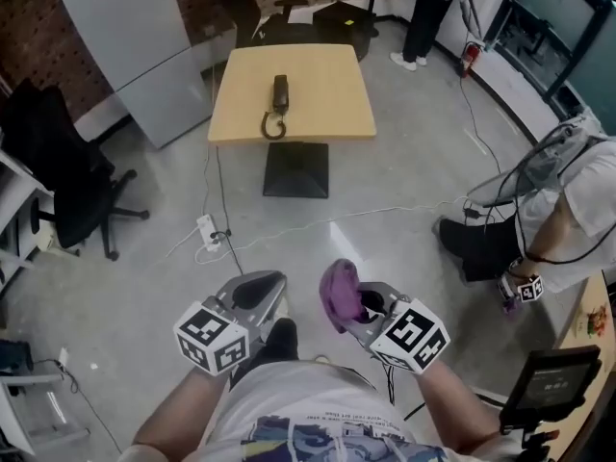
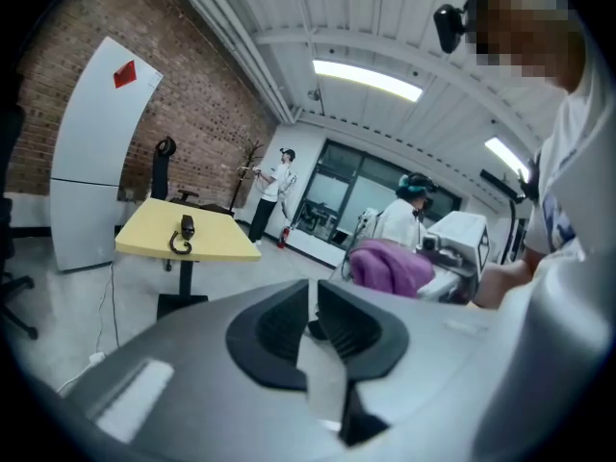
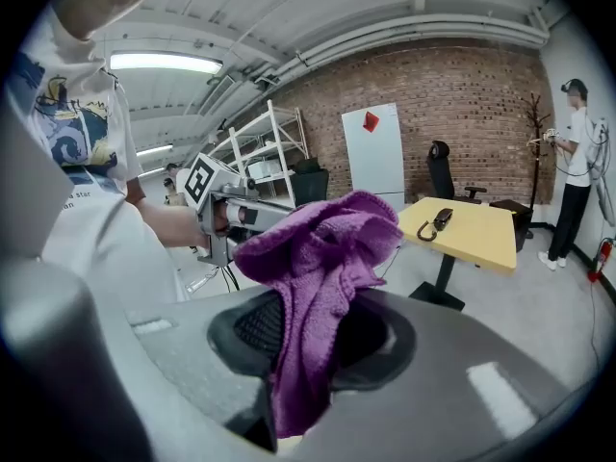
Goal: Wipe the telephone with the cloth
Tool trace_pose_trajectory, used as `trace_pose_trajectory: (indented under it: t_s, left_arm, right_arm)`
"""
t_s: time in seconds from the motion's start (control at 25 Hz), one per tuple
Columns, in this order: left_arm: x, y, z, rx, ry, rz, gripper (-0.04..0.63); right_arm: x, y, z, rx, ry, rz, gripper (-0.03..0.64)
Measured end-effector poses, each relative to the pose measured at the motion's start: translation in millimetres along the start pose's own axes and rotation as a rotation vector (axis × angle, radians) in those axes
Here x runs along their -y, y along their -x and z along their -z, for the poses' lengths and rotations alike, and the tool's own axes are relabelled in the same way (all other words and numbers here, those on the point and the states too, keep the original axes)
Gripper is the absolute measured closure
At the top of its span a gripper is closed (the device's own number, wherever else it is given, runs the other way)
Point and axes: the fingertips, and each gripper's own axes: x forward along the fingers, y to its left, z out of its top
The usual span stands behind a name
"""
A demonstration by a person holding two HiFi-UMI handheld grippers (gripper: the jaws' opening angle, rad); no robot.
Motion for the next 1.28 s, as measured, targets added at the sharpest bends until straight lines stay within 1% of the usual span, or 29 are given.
trace_pose_trajectory:
  t_s: [0.12, 0.36, 0.6, 0.8, 0.96, 1.12, 1.28]
  left_arm:
    - [-28.6, -9.4, -21.0, 0.003, 0.009, -0.008, 0.548]
    - [-93.0, -29.0, -44.6, 0.000, 0.019, -0.057, 0.512]
    - [-144.7, -31.2, -49.1, -0.010, 0.032, -0.118, 0.477]
    - [-177.4, -54.6, -62.6, -0.019, 0.053, -0.165, 0.454]
    - [-204.3, -82.8, -76.1, -0.030, 0.058, -0.228, 0.439]
    - [-229.1, -128.0, -95.8, -0.036, 0.094, -0.293, 0.425]
    - [-260.4, -175.3, -116.8, -0.036, 0.123, -0.402, 0.402]
  right_arm:
    - [24.8, -14.7, -30.4, -0.013, 0.014, 0.001, 0.505]
    - [74.3, -52.5, -67.0, -0.025, 0.029, -0.023, 0.505]
    - [90.1, -90.9, -85.2, -0.060, 0.050, -0.055, 0.505]
    - [129.1, -104.5, -101.1, -0.068, 0.060, -0.066, 0.505]
    - [169.9, -111.0, -112.3, -0.060, 0.074, -0.091, 0.505]
    - [223.7, -113.3, -123.4, -0.063, 0.092, -0.129, 0.505]
    - [277.3, -111.6, -137.0, -0.069, 0.118, -0.180, 0.505]
